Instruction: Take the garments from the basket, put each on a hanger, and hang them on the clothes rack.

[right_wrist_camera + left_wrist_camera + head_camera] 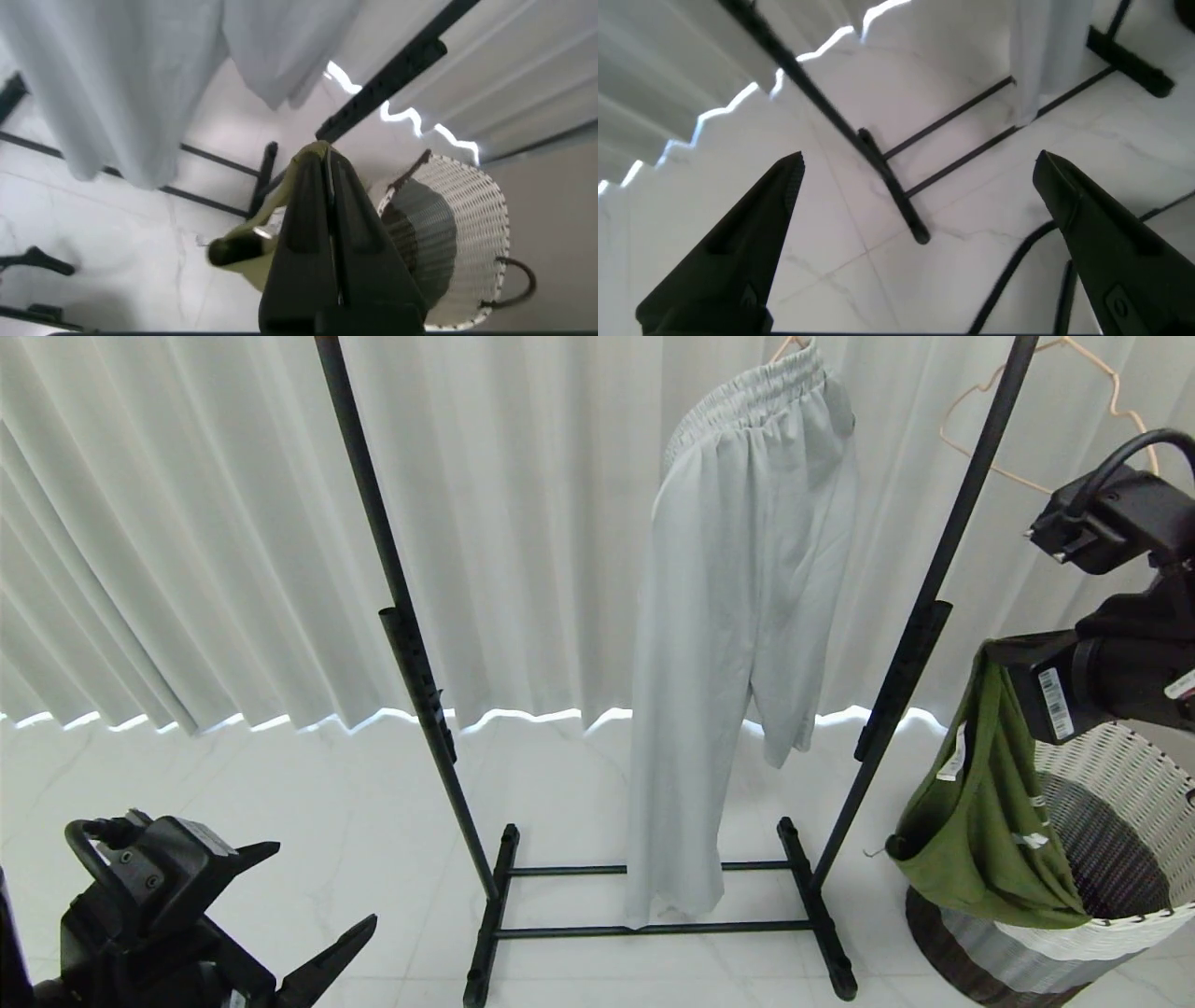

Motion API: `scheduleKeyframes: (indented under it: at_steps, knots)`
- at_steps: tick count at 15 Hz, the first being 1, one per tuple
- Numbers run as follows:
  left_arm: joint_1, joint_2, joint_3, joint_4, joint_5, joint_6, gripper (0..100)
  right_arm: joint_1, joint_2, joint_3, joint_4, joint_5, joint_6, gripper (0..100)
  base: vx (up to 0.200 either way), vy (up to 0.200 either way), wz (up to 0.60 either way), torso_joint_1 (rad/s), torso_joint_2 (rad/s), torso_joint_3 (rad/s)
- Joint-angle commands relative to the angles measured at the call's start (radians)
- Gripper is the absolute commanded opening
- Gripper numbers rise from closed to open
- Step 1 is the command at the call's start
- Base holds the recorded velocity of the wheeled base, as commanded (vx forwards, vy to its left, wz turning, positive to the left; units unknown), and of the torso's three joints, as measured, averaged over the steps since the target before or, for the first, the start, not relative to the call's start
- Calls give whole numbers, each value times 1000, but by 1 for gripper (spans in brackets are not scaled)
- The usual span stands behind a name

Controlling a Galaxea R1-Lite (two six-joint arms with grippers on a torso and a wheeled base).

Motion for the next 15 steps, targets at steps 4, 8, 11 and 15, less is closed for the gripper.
scheduleKeyframes:
  at_steps: [4, 8, 11, 15]
  knots:
    - [-77, 0, 9, 0, -36, 9, 100, 72, 11, -22, -2, 0, 41, 0, 0, 0, 0, 0, 0, 0]
    - [-213, 49, -146, 0, -101, -12, 100, 111, 10, -24, -22, 0, 67, 0, 0, 0, 0, 0, 0, 0]
    - [-354, 207, -371, 0, -88, -156, 100, 117, -6, -24, -55, 0, 70, 0, 0, 0, 0, 0, 0, 0]
    - [-561, 437, -600, 0, 4, -302, 100, 198, -49, -24, -62, 2, 118, 0, 0, 0, 0, 0, 0, 0]
